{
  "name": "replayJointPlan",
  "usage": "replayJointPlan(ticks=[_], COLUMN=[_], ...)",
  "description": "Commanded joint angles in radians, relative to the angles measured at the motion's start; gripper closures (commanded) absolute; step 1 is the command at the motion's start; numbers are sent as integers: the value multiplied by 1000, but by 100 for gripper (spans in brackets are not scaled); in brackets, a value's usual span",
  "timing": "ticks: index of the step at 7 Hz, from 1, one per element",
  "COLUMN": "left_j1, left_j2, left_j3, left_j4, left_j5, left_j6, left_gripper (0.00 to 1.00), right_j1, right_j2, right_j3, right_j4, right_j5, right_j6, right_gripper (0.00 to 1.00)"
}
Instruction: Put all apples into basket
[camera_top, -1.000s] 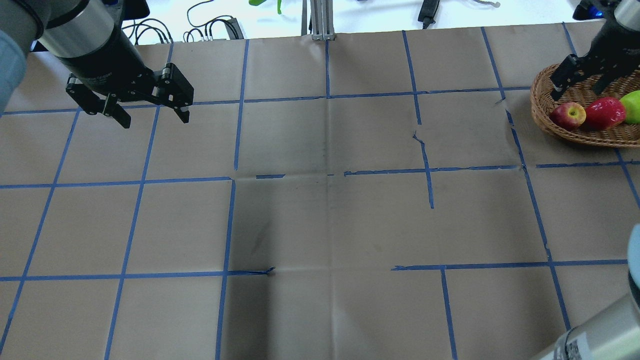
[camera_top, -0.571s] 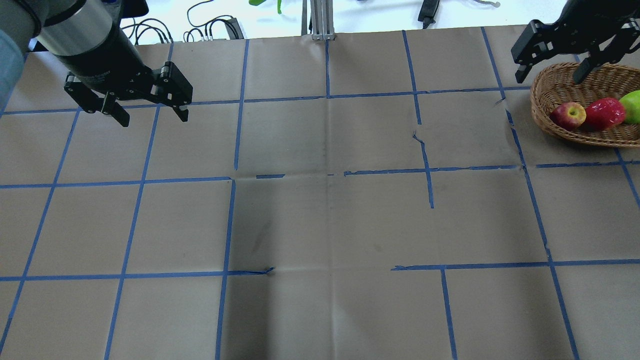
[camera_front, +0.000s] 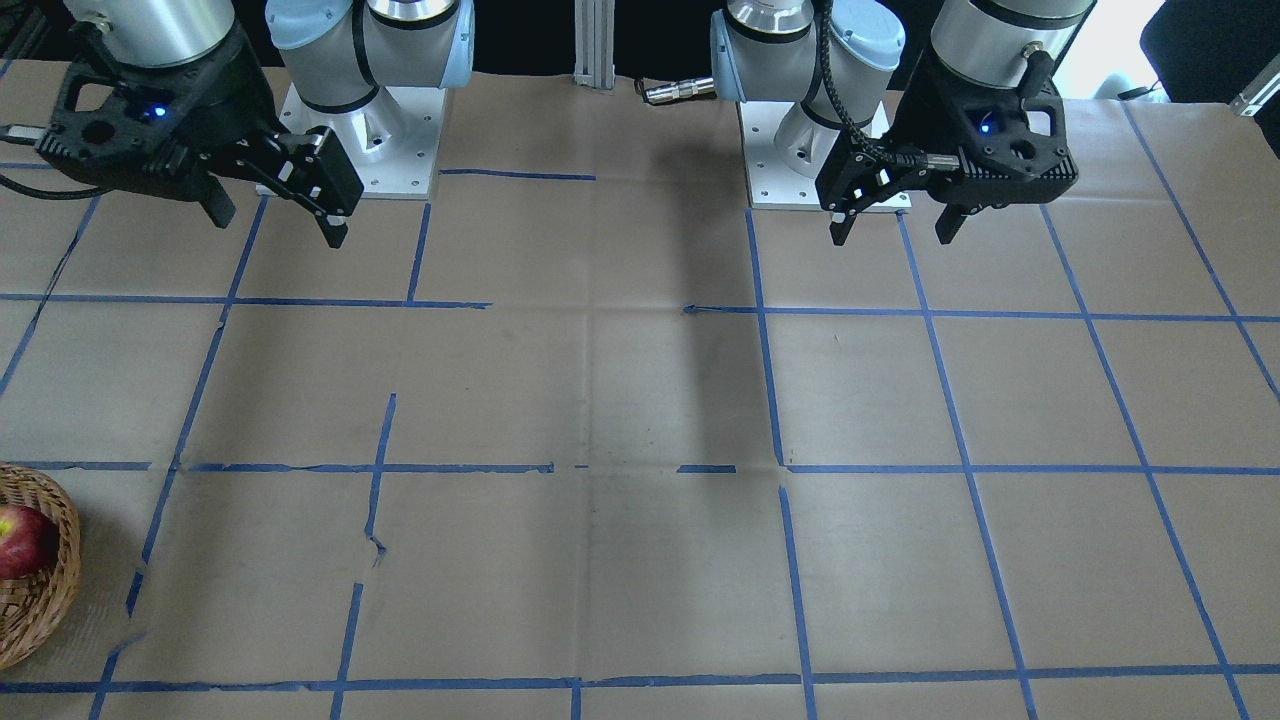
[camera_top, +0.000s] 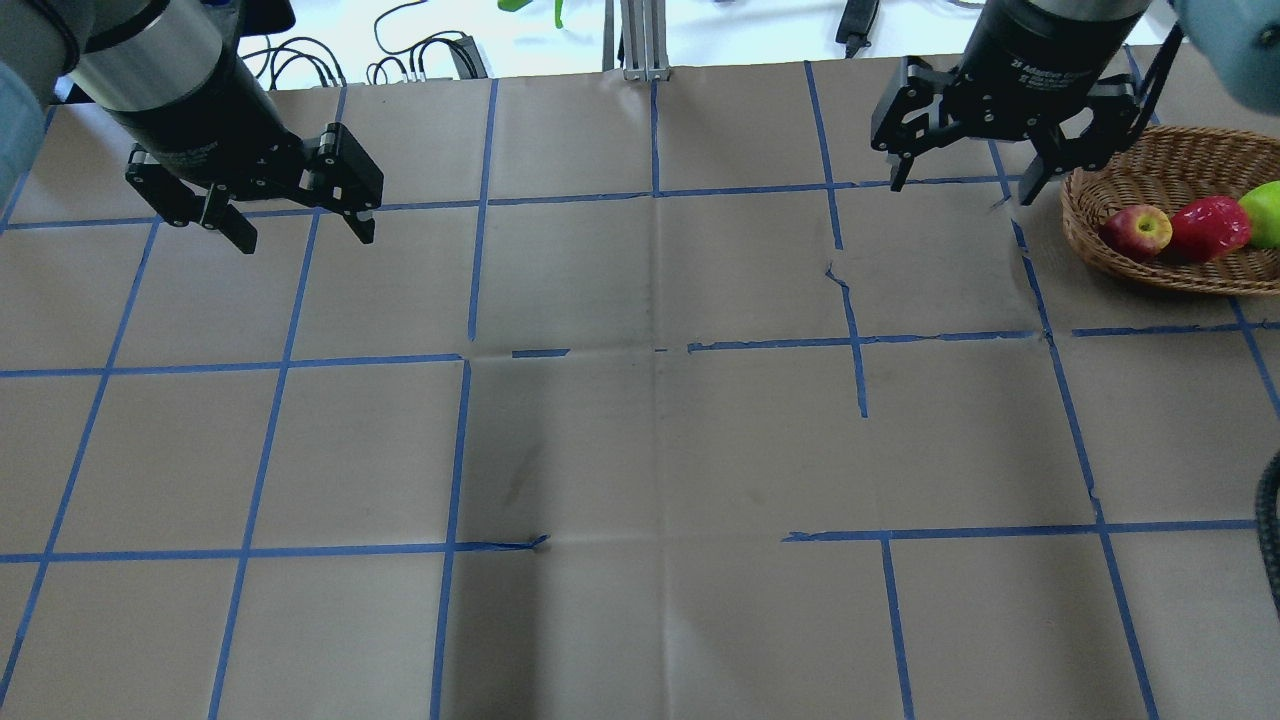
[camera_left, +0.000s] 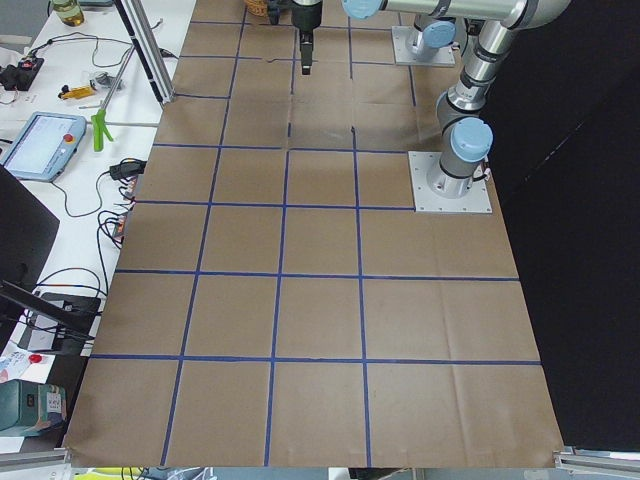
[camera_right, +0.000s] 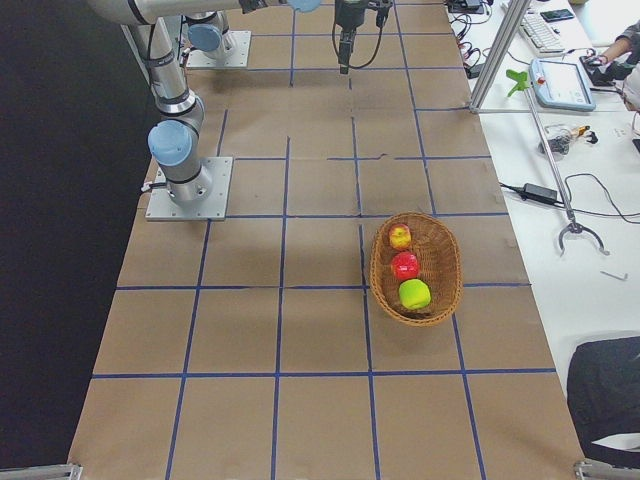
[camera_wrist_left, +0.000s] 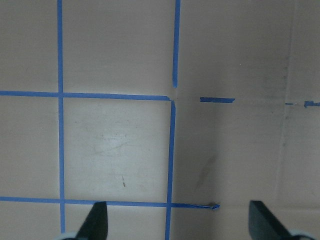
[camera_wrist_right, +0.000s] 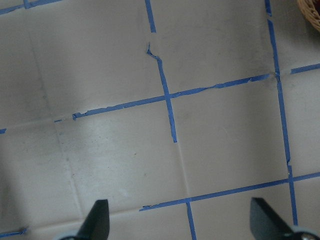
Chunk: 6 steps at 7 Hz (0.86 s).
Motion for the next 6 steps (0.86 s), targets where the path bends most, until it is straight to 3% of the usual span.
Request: replayJointPlan(ticks=[1, 6], left_j1=[-1, 2], left_j2=[0, -11], left_j3=[-6, 28], left_j4=[0, -5], left_j5=[0, 2], left_j6=[0, 43], left_gripper=[1, 1], right_j1=[29, 32], right_j2=[0, -2], right_j3=[13, 11], right_j4=[-24, 17], right_j5=[-2, 0], right_j6=[-99, -150], right_gripper=[0, 0])
